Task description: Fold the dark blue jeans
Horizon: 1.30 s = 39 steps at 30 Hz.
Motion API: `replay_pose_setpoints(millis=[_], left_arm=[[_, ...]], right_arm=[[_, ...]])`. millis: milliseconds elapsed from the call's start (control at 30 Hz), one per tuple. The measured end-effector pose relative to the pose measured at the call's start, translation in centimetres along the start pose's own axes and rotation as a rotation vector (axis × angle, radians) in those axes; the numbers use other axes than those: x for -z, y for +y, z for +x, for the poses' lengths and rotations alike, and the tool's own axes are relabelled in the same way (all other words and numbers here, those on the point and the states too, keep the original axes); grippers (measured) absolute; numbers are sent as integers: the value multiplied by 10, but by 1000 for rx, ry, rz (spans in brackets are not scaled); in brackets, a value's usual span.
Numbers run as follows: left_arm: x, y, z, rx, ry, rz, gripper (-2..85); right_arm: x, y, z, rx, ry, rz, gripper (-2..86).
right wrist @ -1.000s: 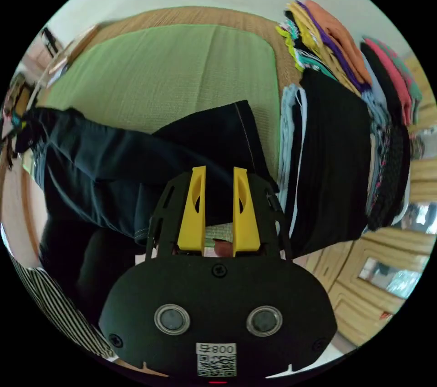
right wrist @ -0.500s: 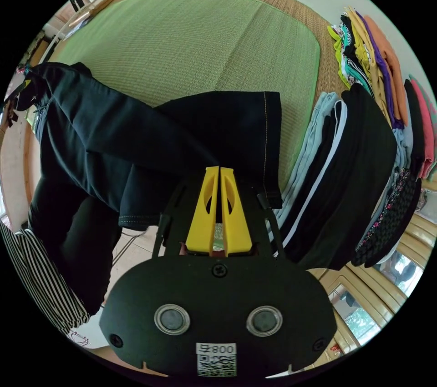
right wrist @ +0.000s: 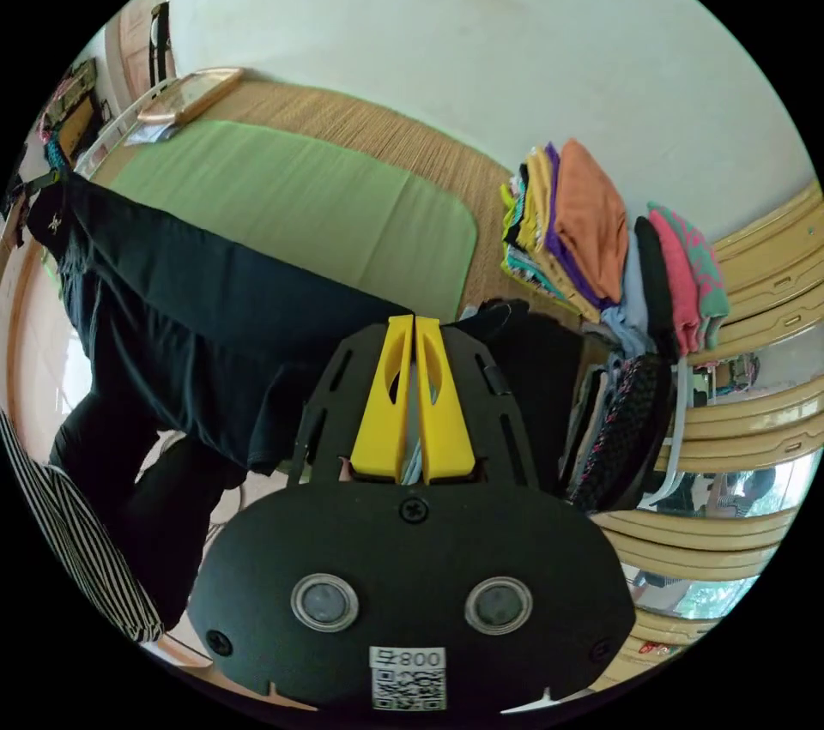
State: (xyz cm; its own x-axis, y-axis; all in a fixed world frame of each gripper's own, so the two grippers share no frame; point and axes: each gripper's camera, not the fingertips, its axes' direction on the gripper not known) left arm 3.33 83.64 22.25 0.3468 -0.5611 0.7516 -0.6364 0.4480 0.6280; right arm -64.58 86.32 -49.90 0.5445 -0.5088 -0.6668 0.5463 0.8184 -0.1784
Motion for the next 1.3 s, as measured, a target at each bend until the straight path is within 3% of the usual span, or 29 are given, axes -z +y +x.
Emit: replay_pose_setpoints(millis=[233, 333, 533, 633, 833, 900, 967, 1100, 1300], left_arm=[[-50, -98, -1, 86, -89, -126, 9], [-56, -101, 7, 95, -62, -54, 4], [-99, -28, 26, 19, 89, -244, 1], [-113, 18, 30, 87, 77, -322, 1], [-126, 50, 28, 143, -42, -393, 0], [-129, 44, 29, 126, -56, -388, 0], [-133, 33, 35, 50, -291, -405, 0], [-138, 21, 20, 119, -176, -399, -1], [-148, -4, 13, 124, -315, -386, -1]], right_arm=[[-23, -152, 42, -152, 43, -118, 8], [-40, -170, 26, -176, -34, -121, 3], [-71, -122, -109, 129, -326, -74, -3], [-82, -75, -191, 285, -472, -135, -4], [-106, -13, -290, 433, -555, -273, -4], [-113, -8, -302, 420, -525, -276, -4], [-115, -12, -301, 353, -558, -256, -3], [-127, -24, -315, 304, -602, -263, -3], [-139, -34, -331, 258, -639, -242, -4]])
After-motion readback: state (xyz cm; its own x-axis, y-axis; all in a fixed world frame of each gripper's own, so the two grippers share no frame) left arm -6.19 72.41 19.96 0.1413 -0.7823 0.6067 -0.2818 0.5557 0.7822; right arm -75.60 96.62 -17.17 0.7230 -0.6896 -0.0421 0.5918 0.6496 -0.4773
